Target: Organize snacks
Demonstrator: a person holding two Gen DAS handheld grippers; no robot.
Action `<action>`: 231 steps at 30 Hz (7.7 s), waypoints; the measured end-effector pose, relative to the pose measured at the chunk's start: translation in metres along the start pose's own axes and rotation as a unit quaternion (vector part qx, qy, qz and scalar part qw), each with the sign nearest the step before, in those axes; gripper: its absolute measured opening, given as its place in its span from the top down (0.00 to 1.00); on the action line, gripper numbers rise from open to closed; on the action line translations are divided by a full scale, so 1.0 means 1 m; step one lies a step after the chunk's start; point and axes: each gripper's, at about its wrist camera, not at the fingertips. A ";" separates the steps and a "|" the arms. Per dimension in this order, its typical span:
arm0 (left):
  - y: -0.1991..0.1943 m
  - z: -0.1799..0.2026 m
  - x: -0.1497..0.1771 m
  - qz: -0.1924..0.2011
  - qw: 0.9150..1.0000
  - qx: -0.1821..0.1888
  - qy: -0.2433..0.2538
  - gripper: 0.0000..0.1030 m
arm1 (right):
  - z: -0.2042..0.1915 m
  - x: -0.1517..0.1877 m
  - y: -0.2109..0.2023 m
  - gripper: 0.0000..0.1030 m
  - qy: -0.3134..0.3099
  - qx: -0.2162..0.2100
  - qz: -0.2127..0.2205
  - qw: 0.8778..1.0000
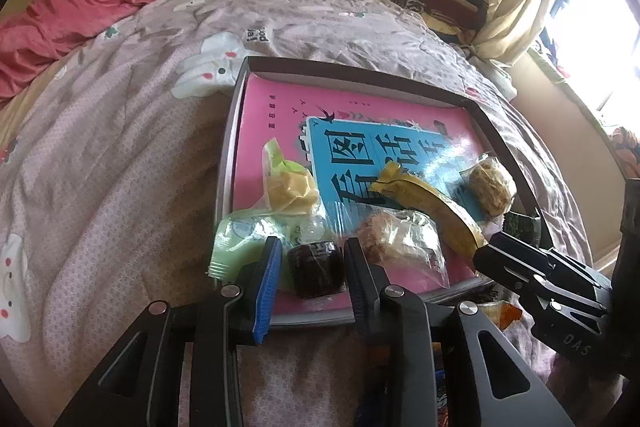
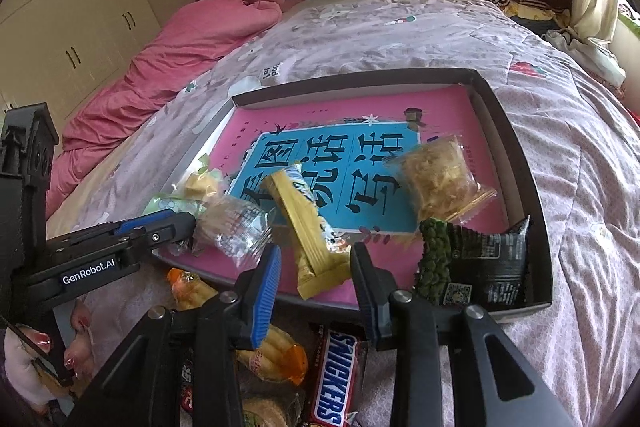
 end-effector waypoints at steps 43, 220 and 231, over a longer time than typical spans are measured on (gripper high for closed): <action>-0.042 0.018 0.007 0.032 0.999 -0.019 0.026 0.29 | 0.018 0.008 -0.037 0.52 0.032 0.006 0.043 0.999; -0.086 0.018 0.040 0.012 0.999 0.050 0.008 0.78 | -0.008 0.056 -0.076 0.56 -0.039 0.050 0.090 0.994; -0.075 0.010 0.012 0.029 0.996 0.088 -0.010 0.78 | 0.005 0.045 -0.079 0.56 -0.016 0.057 0.099 0.993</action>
Point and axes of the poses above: each gripper's, at about its wrist camera, not at the fingertips, and y roughly the way its jaws point, z to its right, x to its underside, and after that the axes turned 14 degrees about -z, right-handed
